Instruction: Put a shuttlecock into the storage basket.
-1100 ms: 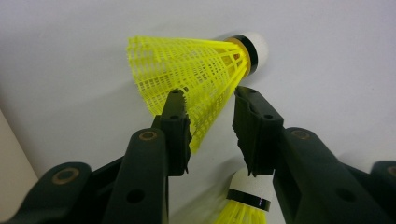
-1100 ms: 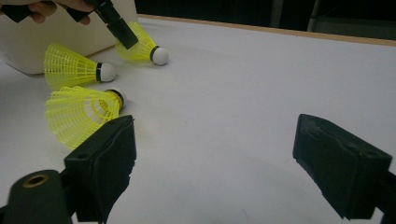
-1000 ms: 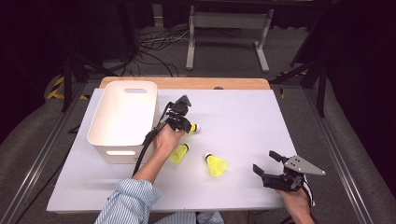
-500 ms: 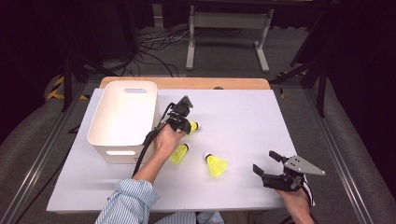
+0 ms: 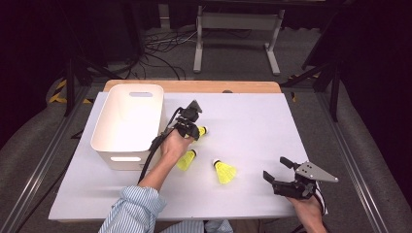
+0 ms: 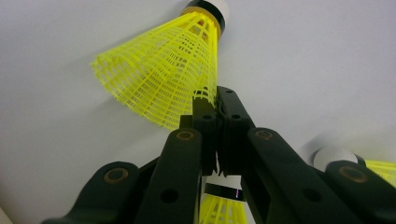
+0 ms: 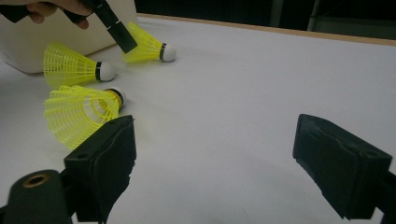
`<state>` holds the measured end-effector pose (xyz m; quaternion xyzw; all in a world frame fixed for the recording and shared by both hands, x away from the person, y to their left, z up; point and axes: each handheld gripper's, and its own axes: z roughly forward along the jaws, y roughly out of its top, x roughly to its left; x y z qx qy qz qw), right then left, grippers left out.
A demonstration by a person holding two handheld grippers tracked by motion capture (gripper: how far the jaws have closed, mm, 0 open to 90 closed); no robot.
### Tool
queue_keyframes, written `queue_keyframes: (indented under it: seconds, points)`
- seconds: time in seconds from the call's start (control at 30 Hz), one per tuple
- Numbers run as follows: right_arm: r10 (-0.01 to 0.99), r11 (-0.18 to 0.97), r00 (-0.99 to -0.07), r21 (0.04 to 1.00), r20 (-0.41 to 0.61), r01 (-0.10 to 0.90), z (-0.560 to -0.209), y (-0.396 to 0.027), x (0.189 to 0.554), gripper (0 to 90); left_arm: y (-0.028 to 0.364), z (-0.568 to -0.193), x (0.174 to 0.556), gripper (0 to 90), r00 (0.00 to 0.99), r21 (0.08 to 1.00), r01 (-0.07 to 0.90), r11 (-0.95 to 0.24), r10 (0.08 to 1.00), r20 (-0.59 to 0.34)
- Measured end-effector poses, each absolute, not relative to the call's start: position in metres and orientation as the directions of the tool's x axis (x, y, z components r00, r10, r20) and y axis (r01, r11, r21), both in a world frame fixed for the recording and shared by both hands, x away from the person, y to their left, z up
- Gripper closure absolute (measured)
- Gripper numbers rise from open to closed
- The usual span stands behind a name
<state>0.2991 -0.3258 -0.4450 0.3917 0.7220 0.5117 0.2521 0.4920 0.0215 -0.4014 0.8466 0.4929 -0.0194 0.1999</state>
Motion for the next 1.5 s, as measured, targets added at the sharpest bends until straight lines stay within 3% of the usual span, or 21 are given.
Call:
queue_keyframes:
  seconds: [1.5]
  points:
    - [0.824,0.167,-0.566,0.936,0.039,0.308,-0.4450,-0.3260,0.2990,13.9,0.0209,-0.4023,0.4916,87.6,0.525,0.318,0.837,-0.446,0.818,-0.234]
